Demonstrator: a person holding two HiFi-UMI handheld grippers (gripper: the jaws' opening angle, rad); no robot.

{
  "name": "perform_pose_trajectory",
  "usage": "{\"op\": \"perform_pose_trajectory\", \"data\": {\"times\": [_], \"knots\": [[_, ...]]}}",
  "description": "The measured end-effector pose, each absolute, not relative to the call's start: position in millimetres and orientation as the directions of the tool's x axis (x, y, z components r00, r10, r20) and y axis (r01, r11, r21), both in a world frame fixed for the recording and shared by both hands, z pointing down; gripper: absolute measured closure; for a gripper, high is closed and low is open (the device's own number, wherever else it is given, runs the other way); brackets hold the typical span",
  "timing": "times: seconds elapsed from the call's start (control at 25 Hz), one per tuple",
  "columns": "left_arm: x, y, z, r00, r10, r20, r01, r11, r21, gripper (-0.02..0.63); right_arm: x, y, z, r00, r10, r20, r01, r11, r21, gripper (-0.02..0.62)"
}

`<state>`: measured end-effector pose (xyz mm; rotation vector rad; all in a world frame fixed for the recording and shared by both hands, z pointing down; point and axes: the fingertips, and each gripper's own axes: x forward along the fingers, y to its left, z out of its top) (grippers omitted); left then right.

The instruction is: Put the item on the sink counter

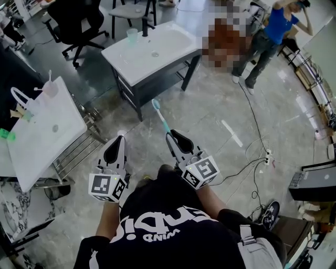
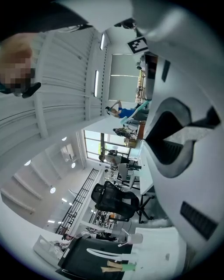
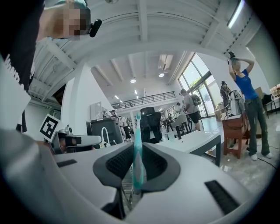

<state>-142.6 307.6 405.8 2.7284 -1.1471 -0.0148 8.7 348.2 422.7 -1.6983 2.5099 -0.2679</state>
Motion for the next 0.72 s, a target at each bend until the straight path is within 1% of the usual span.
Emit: {"op": "perform_pose_trajectory", "data": {"times": [0.36,0.72], "knots": [[-147,302,409,0.712,-0.699,0.063,-0.697,-0.693,0.182,0.586,3,345,427,-0.358,-0.934,0.019,-0.913,0.346,-0.215,0.523],[-145,262,418,0.698,-0.712,0.074,-0.711,-0.678,0.184,0.586,9,299,434,-0.371,-0.929,0.015,-0.907,0.358,-0.223,0.523]]}}
